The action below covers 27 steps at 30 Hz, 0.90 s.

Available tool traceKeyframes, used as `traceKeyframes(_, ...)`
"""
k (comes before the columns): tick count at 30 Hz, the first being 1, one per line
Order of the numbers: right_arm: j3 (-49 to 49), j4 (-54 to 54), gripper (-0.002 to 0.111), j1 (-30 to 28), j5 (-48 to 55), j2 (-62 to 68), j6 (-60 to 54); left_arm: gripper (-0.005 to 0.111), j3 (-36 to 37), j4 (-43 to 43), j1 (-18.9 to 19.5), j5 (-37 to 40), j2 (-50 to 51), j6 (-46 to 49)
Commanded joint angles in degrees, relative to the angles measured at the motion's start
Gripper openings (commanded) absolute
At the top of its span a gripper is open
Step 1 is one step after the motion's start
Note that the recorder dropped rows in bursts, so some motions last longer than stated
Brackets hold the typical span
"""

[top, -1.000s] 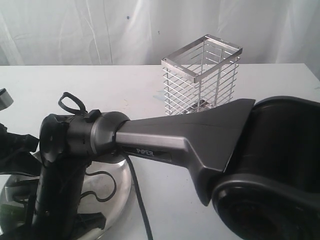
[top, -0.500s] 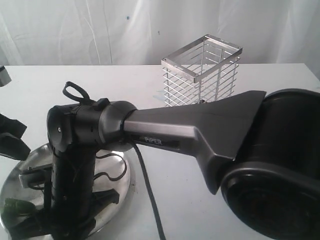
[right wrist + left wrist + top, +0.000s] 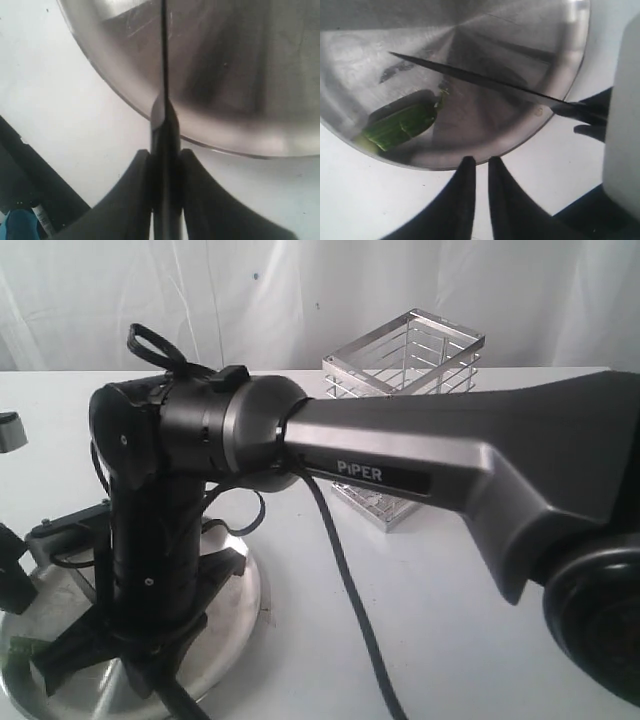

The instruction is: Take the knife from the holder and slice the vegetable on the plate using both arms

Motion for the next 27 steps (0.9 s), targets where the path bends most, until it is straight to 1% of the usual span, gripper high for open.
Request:
traceKeyframes(1,0.03,-0.63,0.003,-2.04,0.16,-1.96,-1.53,0.041,0.25,0.22,-2.13,2.14,-0.52,7.06)
traceKeyframes(4,0.56,-1.64,0.003,-3.71,0.16,-2.33,-1.76,0.067,0.25,1.72,-2.47,2.22,-0.52,11.05)
traceKeyframes(6,1.52,-1.72,0.003,-4.92,0.16,-2.33,-2.09,0.075,0.25,2.70,-2.56,2.22,-0.52,12.18)
traceKeyframes(9,3.23,-1.99,0.003,-6.32,0.16,-2.33,-2.49,0.075,0.25,6.55,-2.68,1.14,-0.52,14.77)
traceKeyframes(11,4.20,-1.99,0.003,-6.94,0.16,-2.60,-3.53,0.075,0.25,7.03,-3.38,-1.17,-0.40,18.30)
traceKeyframes(14,4.79,-1.99,0.003,-7.22,0.16,-2.65,-4.53,0.074,0.25,7.70,-6.57,-2.23,1.34,27.15)
traceKeyframes(16,4.79,-2.13,0.003,-7.25,0.16,-2.65,-4.76,0.070,0.25,10.30,-8.49,-1.85,2.93,30.43)
traceKeyframes(19,4.79,-2.01,0.003,-7.63,0.16,-2.65,-4.85,0.061,0.25,14.74,-9.94,-1.96,5.62,30.85)
traceKeyframes(22,4.79,-2.01,0.003,-7.63,0.16,-2.65,-4.92,0.061,0.25,14.84,-9.94,-3.87,7.82,30.85)
traceKeyframes(24,4.79,-2.01,0.003,-7.63,0.16,-2.65,-5.39,0.061,0.25,15.38,-9.94,-6.64,9.88,30.85)
traceKeyframes(26,4.79,-2.01,0.003,-7.63,0.16,-2.65,-5.40,0.064,0.25,15.97,-9.94,-8.76,12.24,30.85)
traceKeyframes(27,4.79,-2.01,0.003,-7.63,0.16,-2.65,-5.40,0.067,0.25,17.74,-9.94,-9.76,13.73,30.85)
